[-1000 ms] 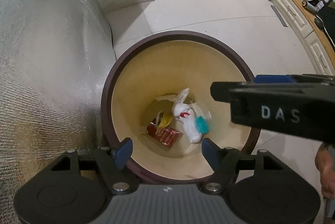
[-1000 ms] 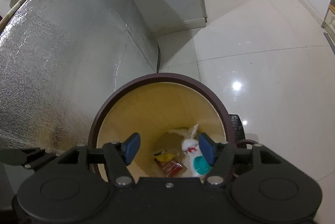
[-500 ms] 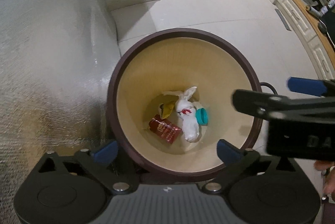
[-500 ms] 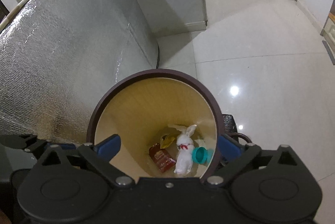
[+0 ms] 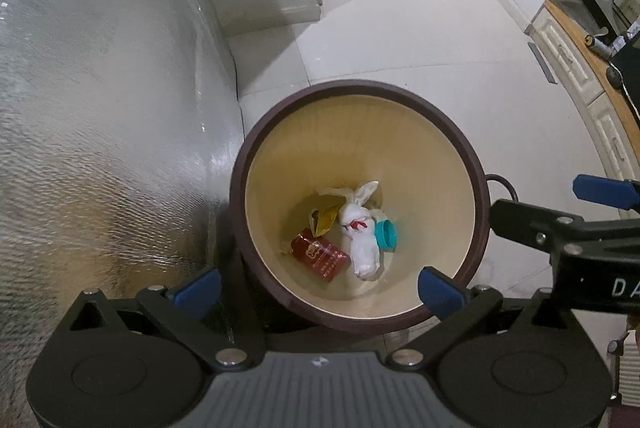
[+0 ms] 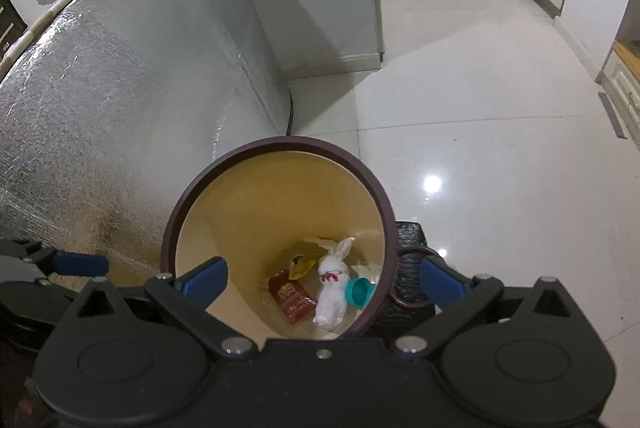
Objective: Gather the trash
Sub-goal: 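Move both open tools away from the bin back toward the table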
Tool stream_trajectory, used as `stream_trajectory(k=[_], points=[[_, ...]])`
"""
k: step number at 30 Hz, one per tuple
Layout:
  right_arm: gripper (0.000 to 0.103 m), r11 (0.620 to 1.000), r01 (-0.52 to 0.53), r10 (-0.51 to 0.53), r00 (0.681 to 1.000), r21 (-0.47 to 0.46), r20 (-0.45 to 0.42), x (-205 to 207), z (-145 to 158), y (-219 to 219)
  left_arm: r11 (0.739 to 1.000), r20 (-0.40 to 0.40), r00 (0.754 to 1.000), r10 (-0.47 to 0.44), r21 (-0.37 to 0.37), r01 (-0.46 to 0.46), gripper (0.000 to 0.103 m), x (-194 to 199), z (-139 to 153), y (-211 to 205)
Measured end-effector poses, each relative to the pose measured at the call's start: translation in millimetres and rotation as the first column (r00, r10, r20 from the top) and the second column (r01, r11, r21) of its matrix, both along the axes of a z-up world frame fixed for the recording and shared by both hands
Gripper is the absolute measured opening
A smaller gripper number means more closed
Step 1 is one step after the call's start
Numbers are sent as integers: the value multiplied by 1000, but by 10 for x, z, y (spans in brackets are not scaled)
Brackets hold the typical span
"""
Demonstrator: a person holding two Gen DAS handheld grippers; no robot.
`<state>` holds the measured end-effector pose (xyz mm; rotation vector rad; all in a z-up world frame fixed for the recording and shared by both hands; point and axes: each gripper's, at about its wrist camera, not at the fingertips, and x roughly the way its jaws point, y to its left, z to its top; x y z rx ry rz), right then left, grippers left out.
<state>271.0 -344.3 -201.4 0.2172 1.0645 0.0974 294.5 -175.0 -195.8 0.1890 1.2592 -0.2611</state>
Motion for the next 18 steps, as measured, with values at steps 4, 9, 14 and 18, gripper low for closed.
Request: stream_trajectory(k=[4,9,14,18], points=[[103,1000,11,-11,1000,-7,16,-88,68,-37,1000,13,1000,8,-5,-7,103,-85,112,26],[103,1000,26,-25,999,-13,36,-211,174,-95,1000,47,999,16,-16,-15,103,-214,296,72],[103,999,42,-41,998,-18,57,-363,312,-153,999,84,996,38,-41,-35,103,-310,485,151],[103,998,57,-55,996,-27,72,-478,400,-201,998,112,992,55,-48,-50,103,-386,607,210]])
